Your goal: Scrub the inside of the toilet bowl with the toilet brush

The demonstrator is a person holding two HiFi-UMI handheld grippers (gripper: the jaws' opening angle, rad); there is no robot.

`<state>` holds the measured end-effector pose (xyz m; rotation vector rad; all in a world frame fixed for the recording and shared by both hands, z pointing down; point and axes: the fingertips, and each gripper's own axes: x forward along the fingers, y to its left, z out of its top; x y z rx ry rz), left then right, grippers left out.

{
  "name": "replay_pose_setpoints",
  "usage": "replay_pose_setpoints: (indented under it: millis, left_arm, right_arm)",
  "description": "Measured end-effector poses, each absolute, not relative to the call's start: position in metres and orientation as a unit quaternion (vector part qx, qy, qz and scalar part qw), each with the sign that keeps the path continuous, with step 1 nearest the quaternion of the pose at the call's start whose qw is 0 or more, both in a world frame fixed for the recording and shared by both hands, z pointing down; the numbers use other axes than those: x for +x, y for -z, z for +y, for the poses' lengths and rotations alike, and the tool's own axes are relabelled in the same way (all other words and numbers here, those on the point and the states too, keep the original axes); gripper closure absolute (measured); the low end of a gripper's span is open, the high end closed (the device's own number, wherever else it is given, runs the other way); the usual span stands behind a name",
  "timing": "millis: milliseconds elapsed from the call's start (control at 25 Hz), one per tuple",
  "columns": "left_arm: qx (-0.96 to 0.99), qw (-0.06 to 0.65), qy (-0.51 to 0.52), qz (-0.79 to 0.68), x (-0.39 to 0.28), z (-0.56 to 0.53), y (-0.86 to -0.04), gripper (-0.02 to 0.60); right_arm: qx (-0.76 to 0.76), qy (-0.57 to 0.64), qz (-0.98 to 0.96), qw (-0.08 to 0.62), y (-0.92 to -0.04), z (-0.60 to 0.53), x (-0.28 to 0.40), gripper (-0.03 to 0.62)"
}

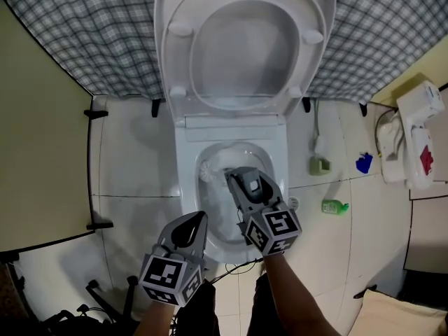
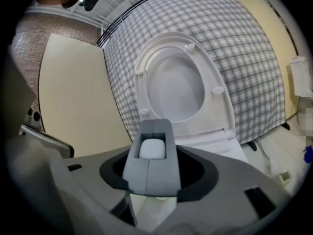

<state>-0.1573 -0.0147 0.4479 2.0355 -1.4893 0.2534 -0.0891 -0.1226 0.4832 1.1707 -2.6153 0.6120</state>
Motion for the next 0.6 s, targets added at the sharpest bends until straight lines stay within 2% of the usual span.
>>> replay_pose_setpoints:
  millis: [600]
  left_arm:
    - [0.749, 0.313, -0.097, -0.576, -0.149, 0.012, -0.466, 0.589]
  right_arm:
    - [0.208, -0.200, -0.938, 0.193, -0.485, -0.022, -0.083, 0.372]
